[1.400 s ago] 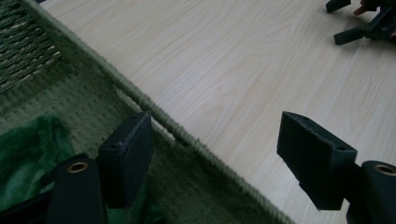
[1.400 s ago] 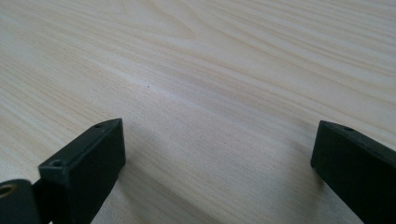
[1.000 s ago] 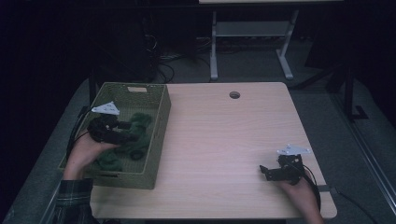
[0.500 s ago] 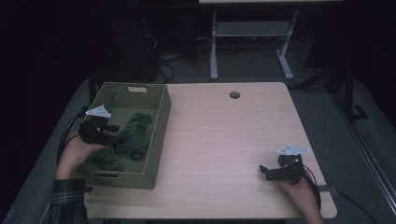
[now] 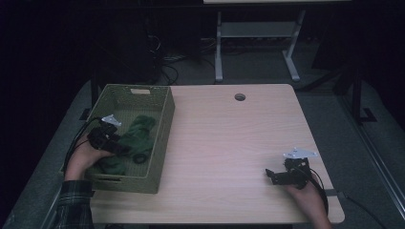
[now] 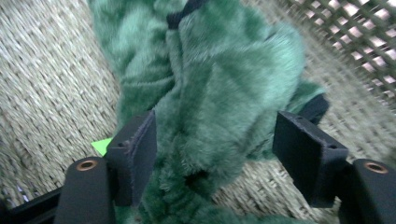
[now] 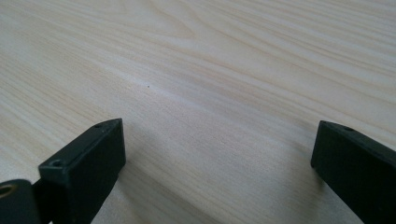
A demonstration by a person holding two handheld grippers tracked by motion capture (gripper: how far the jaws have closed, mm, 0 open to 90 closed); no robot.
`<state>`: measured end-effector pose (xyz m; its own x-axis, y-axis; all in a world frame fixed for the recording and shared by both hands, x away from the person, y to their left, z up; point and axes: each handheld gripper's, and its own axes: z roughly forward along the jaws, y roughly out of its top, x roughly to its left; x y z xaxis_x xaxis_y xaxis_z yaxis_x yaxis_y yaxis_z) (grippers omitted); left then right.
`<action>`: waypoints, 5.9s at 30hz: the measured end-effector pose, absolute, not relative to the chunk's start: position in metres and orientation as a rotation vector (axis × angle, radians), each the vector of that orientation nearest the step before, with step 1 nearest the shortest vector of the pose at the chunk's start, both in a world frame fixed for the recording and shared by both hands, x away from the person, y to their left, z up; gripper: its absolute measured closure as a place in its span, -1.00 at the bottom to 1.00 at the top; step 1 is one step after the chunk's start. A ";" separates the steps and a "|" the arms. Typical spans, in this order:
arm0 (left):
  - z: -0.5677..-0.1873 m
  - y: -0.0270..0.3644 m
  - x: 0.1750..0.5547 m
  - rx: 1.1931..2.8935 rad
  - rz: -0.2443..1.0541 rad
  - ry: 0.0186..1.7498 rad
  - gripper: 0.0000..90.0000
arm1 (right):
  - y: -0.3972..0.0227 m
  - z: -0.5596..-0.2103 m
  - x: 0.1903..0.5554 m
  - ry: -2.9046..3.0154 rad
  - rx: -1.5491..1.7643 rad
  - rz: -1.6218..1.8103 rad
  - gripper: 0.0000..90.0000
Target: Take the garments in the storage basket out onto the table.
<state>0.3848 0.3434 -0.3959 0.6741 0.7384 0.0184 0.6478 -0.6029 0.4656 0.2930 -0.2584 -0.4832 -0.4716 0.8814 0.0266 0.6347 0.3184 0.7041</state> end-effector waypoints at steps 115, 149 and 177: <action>-0.201 0.176 0.379 2.028 0.192 0.691 0.74 | -0.258 -0.483 0.293 2.226 1.353 0.939 -0.94; -0.345 0.045 0.392 2.046 -0.006 0.701 0.74 | -0.258 -0.483 0.293 2.226 1.349 0.940 -0.94; -0.415 0.026 0.388 2.154 -0.026 0.729 0.13 | -0.259 -0.483 0.293 2.230 1.347 0.936 -0.94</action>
<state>0.3881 0.0261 -0.4147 0.8307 0.4912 -0.2621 0.5085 -0.4777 0.7164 0.2930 -0.2587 -0.4832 -0.4737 0.8804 0.0241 0.6339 0.3218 0.7033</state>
